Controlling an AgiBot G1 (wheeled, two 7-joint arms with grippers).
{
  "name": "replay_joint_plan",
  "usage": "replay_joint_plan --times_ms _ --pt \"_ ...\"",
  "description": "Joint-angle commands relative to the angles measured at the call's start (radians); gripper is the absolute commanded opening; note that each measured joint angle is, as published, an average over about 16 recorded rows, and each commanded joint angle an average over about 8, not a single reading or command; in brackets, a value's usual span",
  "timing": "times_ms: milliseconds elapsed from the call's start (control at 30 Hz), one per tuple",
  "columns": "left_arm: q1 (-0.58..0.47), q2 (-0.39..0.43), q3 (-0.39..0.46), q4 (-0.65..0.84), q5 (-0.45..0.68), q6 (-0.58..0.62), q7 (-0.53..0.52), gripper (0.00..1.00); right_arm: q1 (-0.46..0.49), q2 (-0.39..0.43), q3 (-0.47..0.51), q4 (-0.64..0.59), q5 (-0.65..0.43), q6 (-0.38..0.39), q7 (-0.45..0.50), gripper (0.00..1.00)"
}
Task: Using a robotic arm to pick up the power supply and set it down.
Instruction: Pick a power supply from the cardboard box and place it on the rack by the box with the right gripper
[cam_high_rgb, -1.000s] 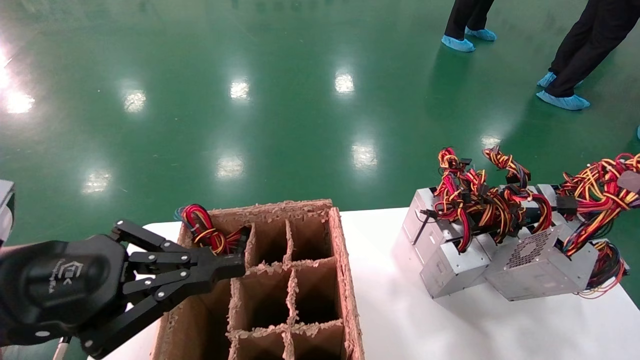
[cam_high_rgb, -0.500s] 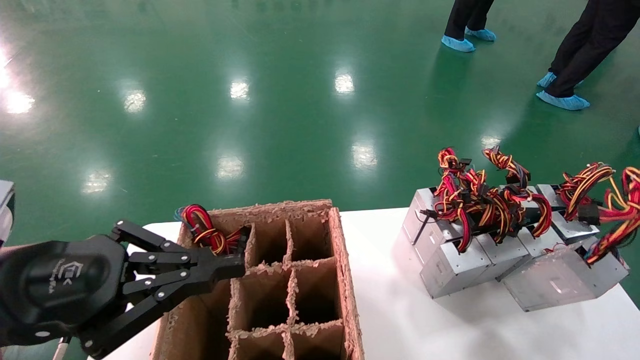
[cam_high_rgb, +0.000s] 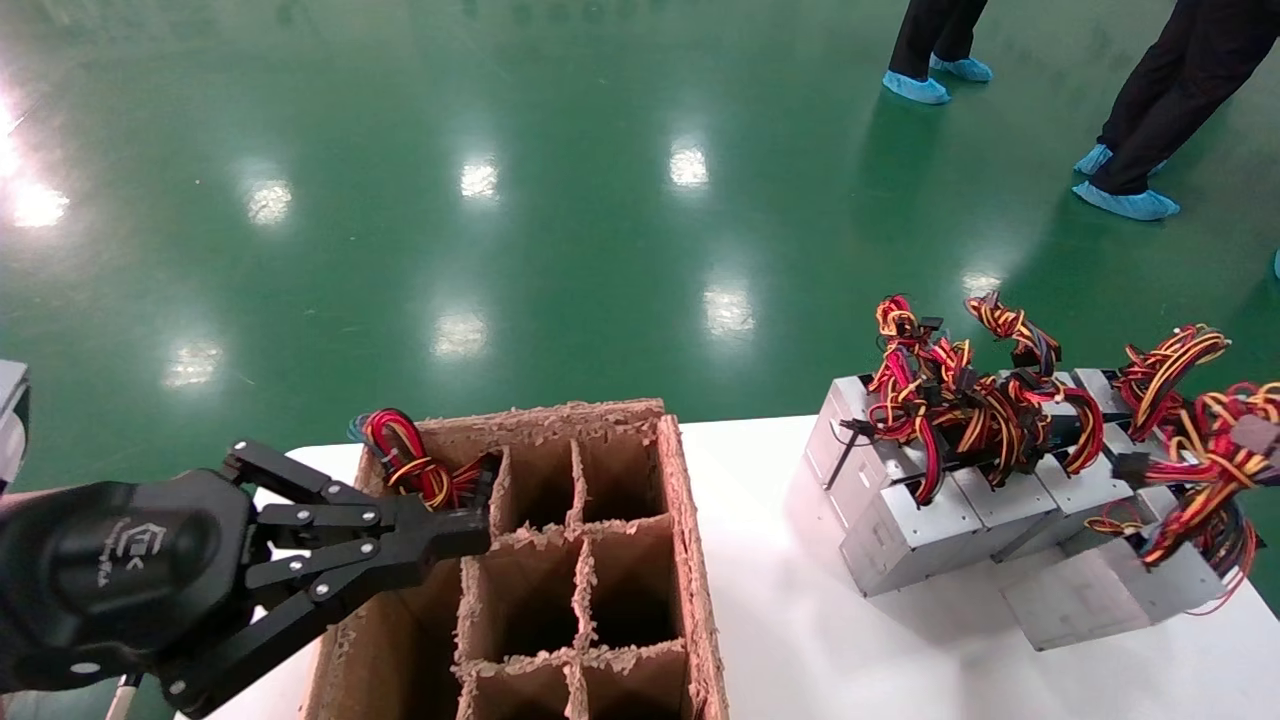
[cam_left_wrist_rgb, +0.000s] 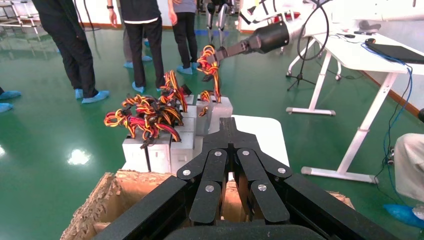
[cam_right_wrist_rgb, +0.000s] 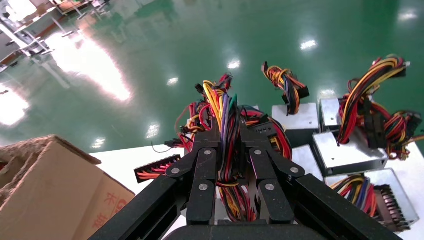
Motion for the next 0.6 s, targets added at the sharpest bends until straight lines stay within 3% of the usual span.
replay_joint_plan --times_ms 33,333,600 --pt "0.000 0.000 0.000 0.000 0.000 0.000 0.000 0.00 0.003 -0.006 -0.016 0.025 -0.007 0.036 0.009 0.00" --pt "0.000 0.000 0.000 0.000 0.000 0.000 0.000 0.00 0.100 -0.031 -0.149 0.077 -0.057 0.185 0.050 0.00" --pt "0.000 0.000 0.000 0.000 0.000 0.000 0.000 0.00 0.210 -0.046 -0.243 0.065 -0.101 0.246 0.069 0.00"
